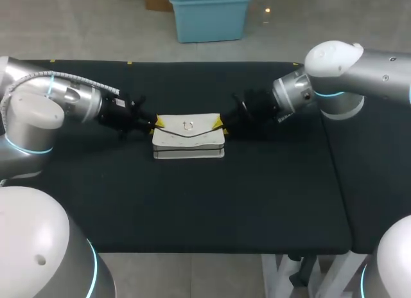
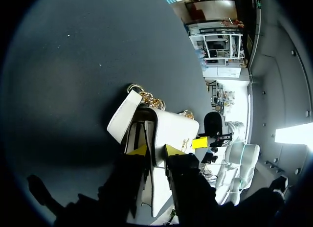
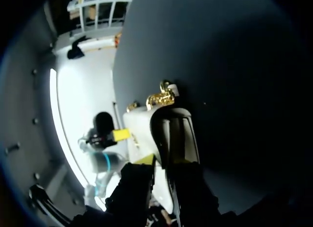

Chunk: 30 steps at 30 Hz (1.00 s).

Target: Pick up the bag, open it, inspect its contents, close it, and place it on the opposite side

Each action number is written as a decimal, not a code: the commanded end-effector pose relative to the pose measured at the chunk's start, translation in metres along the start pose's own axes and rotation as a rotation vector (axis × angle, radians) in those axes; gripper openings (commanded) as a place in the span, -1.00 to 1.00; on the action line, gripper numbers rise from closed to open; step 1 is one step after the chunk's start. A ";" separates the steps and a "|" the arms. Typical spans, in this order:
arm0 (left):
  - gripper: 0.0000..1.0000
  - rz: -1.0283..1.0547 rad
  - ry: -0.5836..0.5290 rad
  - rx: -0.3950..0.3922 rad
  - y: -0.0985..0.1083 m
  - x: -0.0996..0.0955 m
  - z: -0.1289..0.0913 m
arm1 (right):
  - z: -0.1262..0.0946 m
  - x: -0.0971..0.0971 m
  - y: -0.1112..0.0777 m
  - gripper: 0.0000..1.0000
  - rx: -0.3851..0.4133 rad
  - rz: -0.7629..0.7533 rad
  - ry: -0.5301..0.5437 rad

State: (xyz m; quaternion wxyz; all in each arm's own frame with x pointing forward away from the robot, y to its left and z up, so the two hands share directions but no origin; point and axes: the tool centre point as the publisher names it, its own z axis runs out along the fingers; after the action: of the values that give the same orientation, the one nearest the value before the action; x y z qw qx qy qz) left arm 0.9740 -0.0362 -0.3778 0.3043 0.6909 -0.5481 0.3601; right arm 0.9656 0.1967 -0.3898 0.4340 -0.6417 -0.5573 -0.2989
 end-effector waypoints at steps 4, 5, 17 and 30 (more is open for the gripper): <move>-0.11 0.045 0.050 0.001 0.004 0.005 0.001 | -0.003 0.006 0.003 0.93 -0.029 -0.023 0.010; -0.18 0.048 0.052 0.002 0.005 0.007 0.001 | -0.004 0.007 0.003 0.80 -0.035 -0.025 0.009; -1.00 0.035 0.096 0.001 0.003 -0.017 0.007 | 0.011 -0.008 0.001 -1.00 -0.024 -0.001 0.005; 1.00 0.082 0.107 0.022 0.013 0.006 -0.014 | -0.014 0.015 -0.002 1.00 -0.083 -0.027 -0.022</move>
State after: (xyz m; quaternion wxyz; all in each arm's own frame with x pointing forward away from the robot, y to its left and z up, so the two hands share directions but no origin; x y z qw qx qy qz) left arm 0.9671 -0.0334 -0.3681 0.3156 0.6488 -0.5562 0.4125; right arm 0.9744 0.1937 -0.3794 0.4062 -0.6485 -0.5570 -0.3227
